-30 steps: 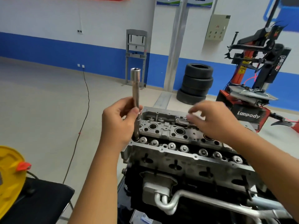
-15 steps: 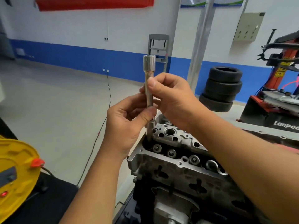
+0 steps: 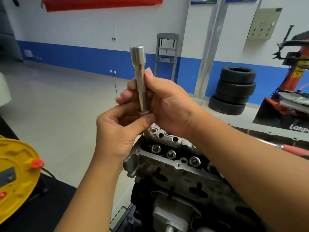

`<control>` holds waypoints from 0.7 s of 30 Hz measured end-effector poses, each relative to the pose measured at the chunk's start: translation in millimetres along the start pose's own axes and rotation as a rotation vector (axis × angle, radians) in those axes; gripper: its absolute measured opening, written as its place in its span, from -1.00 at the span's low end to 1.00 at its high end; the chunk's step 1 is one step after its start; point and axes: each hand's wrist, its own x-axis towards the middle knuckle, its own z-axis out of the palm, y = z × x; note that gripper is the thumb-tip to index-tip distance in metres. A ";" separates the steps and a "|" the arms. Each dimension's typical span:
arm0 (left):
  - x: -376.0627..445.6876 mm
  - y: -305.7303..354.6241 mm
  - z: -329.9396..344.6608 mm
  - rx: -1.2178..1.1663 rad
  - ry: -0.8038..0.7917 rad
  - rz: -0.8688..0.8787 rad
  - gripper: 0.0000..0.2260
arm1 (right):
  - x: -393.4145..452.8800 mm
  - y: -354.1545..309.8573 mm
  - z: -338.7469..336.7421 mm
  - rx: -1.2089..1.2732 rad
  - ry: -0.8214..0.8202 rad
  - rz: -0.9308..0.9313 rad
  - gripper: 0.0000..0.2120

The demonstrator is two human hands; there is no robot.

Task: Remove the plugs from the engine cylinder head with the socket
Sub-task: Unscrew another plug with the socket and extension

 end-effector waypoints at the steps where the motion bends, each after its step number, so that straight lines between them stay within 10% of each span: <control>1: -0.6 0.4 0.6 0.021 0.041 0.029 -0.75 | 0.3 0.9 2.4 0.026 -0.010 0.019 -0.63; 21: -6.1 -13.7 -5.3 0.172 -0.038 0.080 -0.79 | -0.6 8.8 -10.2 -0.047 0.069 -0.004 -0.84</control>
